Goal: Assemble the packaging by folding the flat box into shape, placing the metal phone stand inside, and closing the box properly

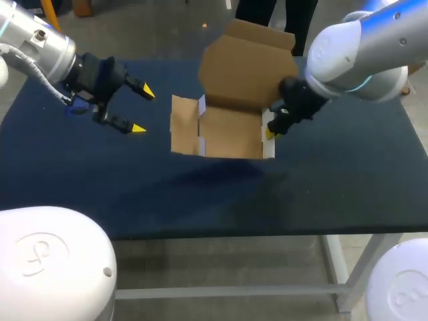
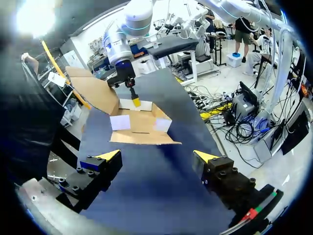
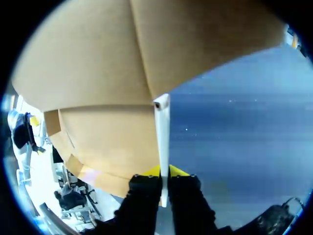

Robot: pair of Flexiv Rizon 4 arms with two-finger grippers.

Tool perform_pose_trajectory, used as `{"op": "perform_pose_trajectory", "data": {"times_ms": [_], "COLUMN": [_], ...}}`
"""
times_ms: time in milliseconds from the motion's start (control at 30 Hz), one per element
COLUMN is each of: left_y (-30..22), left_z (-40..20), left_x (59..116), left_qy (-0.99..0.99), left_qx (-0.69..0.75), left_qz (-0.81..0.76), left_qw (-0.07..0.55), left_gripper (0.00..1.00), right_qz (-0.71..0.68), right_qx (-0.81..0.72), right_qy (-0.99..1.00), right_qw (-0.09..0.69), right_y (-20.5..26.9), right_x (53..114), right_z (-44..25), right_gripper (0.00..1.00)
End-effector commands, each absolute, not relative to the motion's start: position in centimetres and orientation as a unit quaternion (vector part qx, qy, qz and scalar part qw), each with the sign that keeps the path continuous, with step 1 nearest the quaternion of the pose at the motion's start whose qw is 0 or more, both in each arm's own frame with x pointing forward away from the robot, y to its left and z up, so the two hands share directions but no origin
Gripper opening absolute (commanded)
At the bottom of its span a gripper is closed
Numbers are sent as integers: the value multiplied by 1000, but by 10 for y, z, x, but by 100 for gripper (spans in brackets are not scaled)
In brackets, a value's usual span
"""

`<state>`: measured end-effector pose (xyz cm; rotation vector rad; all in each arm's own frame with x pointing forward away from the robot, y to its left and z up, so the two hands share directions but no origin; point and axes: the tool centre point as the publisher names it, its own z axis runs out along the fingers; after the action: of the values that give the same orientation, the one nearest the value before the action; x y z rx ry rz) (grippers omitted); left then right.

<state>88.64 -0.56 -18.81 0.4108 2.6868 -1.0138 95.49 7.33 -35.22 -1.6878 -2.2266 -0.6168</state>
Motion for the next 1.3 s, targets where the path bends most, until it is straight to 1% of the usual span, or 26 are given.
{"op": "perform_pose_trajectory", "data": {"times_ms": [33, 167, 600, 1300], "left_y": [-6, -4, 8, 15], "left_z": [-190, -198, -217, -232], "left_x": [890, 892, 900, 908], "left_qy": [925, 930, 940, 952], "left_qx": [136, 125, 100, 68], "left_qz": [-335, -327, -305, -278], "left_qw": [119, 115, 112, 107], "left_gripper": [100, 100, 100, 100], "right_qz": [-182, -136, -55, -3], "right_qx": [-592, -630, -669, -686], "right_qy": [-771, -754, -732, -716], "right_qw": [147, 128, 117, 132], "right_y": [77, 84, 89, 92], "right_x": [957, 952, 939, 932], "right_z": [-352, -361, -366, -378], "right_gripper": [0, 0, 0, 0]}}
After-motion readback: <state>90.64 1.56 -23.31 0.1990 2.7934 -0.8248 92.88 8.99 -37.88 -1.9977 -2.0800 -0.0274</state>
